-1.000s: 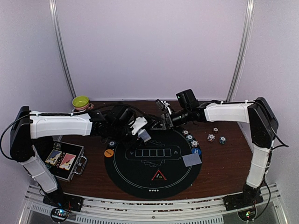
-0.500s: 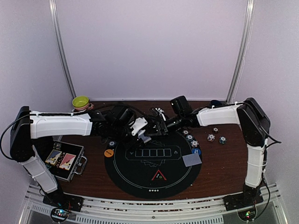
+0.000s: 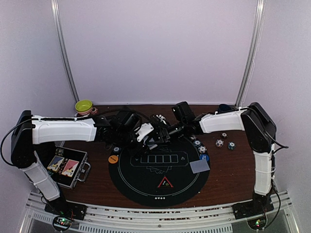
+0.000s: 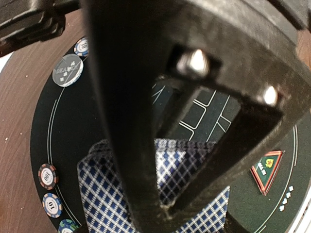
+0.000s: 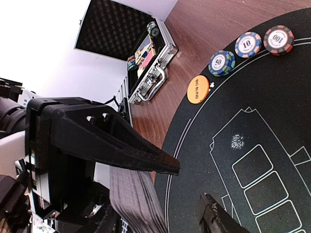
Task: Distribute texas hold em gaming equipment
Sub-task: Pick up the poker card from the face-down deck piles.
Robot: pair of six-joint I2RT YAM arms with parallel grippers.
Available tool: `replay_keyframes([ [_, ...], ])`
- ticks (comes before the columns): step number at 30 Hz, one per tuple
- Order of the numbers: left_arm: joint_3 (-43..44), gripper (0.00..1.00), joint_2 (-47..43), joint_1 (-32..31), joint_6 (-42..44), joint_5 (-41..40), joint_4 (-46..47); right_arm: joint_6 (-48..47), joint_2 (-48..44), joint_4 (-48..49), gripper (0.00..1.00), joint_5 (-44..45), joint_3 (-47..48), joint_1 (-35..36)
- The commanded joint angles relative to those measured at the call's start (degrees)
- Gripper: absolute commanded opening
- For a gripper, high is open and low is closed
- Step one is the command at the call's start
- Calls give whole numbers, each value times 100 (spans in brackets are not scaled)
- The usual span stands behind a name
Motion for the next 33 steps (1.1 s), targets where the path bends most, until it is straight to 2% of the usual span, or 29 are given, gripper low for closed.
replay_keyframes([
  [1,-11,57,24,-22,25,109,393,-139,74,-36,52,120,174,82],
  [12,-108,57,24,-48,37,99,381,-491,147,-572,35,315,211,-114],
  [25,-154,57,50,-66,53,59,379,-1028,198,-1178,31,467,294,-283],
  [33,-154,58,99,-72,57,15,381,-701,125,-1025,27,-6,293,-291],
])
